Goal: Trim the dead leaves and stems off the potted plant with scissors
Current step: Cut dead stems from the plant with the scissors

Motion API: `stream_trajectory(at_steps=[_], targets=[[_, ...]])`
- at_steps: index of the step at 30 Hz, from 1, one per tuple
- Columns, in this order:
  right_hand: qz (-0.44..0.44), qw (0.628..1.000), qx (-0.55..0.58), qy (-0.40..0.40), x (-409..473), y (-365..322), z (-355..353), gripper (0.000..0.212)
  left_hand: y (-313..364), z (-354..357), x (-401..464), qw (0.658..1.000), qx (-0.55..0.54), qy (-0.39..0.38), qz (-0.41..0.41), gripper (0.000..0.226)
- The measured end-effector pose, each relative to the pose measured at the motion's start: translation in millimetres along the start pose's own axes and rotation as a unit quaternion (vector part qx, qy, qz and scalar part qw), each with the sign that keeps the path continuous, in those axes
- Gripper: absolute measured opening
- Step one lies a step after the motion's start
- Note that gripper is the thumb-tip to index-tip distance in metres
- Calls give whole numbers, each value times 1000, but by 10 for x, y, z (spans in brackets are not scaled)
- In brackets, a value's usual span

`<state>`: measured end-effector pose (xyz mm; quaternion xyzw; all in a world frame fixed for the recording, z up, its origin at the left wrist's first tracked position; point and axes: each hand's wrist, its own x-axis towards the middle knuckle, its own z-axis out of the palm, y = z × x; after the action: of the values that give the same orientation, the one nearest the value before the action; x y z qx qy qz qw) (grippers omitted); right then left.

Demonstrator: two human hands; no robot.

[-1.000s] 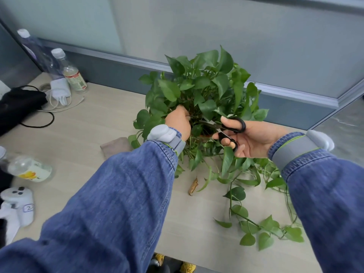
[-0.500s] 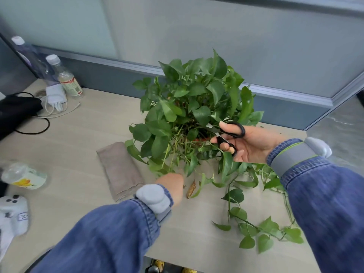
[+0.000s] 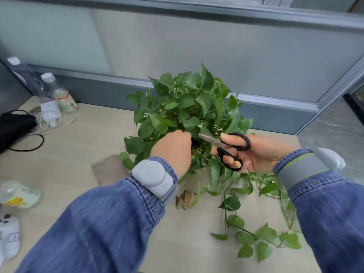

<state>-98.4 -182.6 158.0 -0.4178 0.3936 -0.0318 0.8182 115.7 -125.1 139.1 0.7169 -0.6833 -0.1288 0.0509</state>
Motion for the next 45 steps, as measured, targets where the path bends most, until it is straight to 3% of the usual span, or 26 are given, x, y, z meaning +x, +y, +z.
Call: stream_trajectory(at_steps=[4,7,10,18,21,24,28,32,37,42,45], targets=[[-25,998,1,51,-237,-45,-79,51,-71,-97,183,995,-23,93,2,40],[-23,998,-22,57,-316,33,-90,55,-352,-130,213,975,-136,170,-40,56],[-18,998,-51,41,-293,78,1,69,-640,-232,251,951,-265,137,-83,54],[-21,996,-90,-1,98,-106,622,61,-998,-278,188,977,-76,138,-143,29],[-40,996,-70,35,293,-191,834,54,-988,-273,137,977,-94,113,-154,18],[-70,993,-39,83,426,-277,870,53,-849,-212,1,972,-201,89,-84,4],[-123,981,-40,143,527,-351,764,66,-435,122,-253,973,-219,47,48,16],[-143,970,-64,187,551,-410,645,68,18,497,-426,985,-153,43,59,46],[-121,978,-110,130,563,-463,648,70,237,662,-490,989,-110,6,96,61],[-121,976,-105,147,613,-416,633,67,88,534,-525,978,-176,1,114,53],[-121,978,-95,143,598,-407,610,70,-111,340,-532,961,-242,99,85,34]])
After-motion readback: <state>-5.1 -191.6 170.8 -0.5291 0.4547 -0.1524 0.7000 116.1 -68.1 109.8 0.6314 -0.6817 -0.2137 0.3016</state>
